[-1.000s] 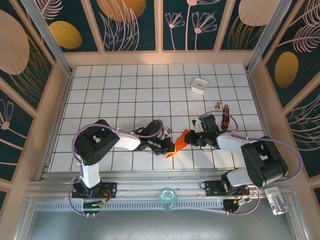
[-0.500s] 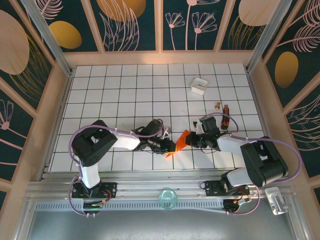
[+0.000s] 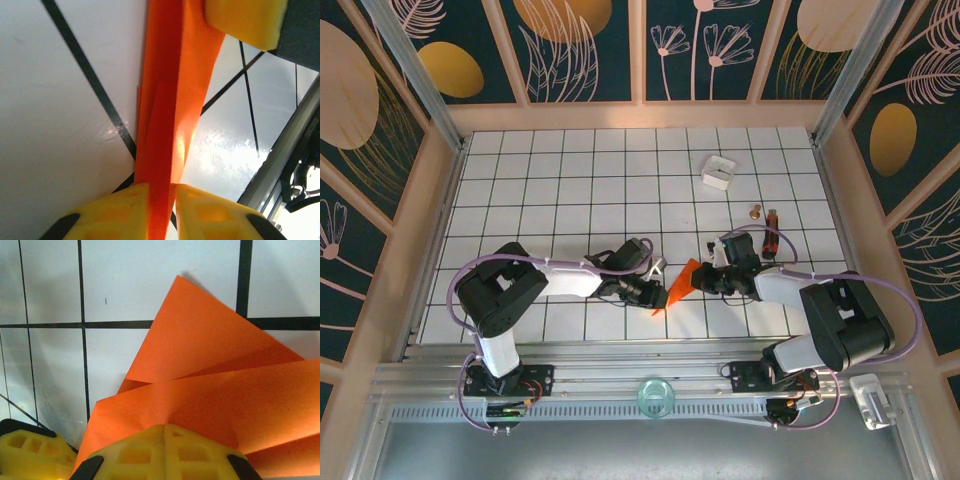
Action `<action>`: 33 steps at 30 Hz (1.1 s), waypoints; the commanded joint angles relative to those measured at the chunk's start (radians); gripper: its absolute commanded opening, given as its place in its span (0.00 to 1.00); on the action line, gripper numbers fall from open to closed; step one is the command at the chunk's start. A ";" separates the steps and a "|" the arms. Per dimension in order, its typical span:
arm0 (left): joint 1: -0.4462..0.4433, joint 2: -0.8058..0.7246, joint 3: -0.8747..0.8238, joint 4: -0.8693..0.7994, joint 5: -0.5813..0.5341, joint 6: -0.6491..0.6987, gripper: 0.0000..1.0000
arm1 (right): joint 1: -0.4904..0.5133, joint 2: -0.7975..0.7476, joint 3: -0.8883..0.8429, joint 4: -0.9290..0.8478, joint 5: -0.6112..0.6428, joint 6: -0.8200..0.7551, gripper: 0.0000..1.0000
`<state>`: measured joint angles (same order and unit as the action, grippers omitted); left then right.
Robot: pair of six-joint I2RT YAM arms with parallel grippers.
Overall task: Fold a paper plane with a square sheet of paper (pick it up from the middle)
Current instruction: Fold the wing for the fifth time at the center of the table.
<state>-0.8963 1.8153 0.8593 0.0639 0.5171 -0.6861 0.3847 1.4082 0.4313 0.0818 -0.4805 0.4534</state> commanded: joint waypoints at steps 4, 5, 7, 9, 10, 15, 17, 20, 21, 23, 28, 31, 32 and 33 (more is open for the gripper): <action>-0.003 0.011 0.007 -0.039 -0.003 0.006 0.08 | -0.024 0.009 -0.001 -0.014 0.016 -0.033 0.05; -0.003 0.017 0.003 -0.030 0.005 -0.003 0.06 | -0.026 0.009 -0.003 -0.013 0.013 -0.038 0.05; 0.001 0.022 -0.006 -0.003 0.028 -0.022 0.04 | -0.030 0.010 -0.005 -0.010 0.011 -0.044 0.06; 0.005 0.024 -0.018 0.021 0.048 -0.039 0.03 | -0.035 0.011 -0.004 -0.014 0.010 -0.050 0.06; 0.008 0.025 -0.023 0.034 0.058 -0.050 0.03 | -0.035 0.011 -0.006 -0.015 0.010 -0.049 0.06; 0.026 0.033 -0.047 0.085 0.104 -0.090 0.01 | -0.039 0.018 -0.003 -0.025 0.022 -0.049 0.06; 0.027 0.030 -0.049 0.098 0.119 -0.100 0.02 | -0.039 0.025 0.002 -0.033 0.027 -0.048 0.05; 0.028 0.022 -0.053 0.110 0.128 -0.109 0.01 | -0.038 0.035 0.016 -0.050 0.045 -0.045 0.05; 0.028 0.022 -0.059 0.121 0.134 -0.120 0.00 | -0.040 0.040 0.022 -0.054 0.049 -0.047 0.05; 0.027 0.020 -0.092 0.196 0.151 -0.183 0.00 | -0.038 0.056 0.036 -0.053 0.040 -0.048 0.05; 0.028 -0.015 -0.171 0.318 0.077 -0.305 0.00 | -0.033 0.115 0.083 -0.038 0.012 -0.057 0.05; 0.027 -0.035 -0.214 0.379 0.016 -0.373 0.00 | -0.028 0.152 0.124 -0.025 -0.012 -0.065 0.04; 0.027 -0.039 -0.228 0.405 0.001 -0.397 0.00 | -0.026 0.164 0.141 -0.021 -0.019 -0.068 0.05; 0.027 -0.039 -0.237 0.423 -0.009 -0.417 0.00 | -0.026 0.176 0.158 -0.018 -0.024 -0.072 0.05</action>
<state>-0.8692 1.7958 0.6651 0.4339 0.5476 -1.0050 0.3622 1.5444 0.5457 0.0708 -0.5510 0.4156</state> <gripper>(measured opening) 0.061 0.052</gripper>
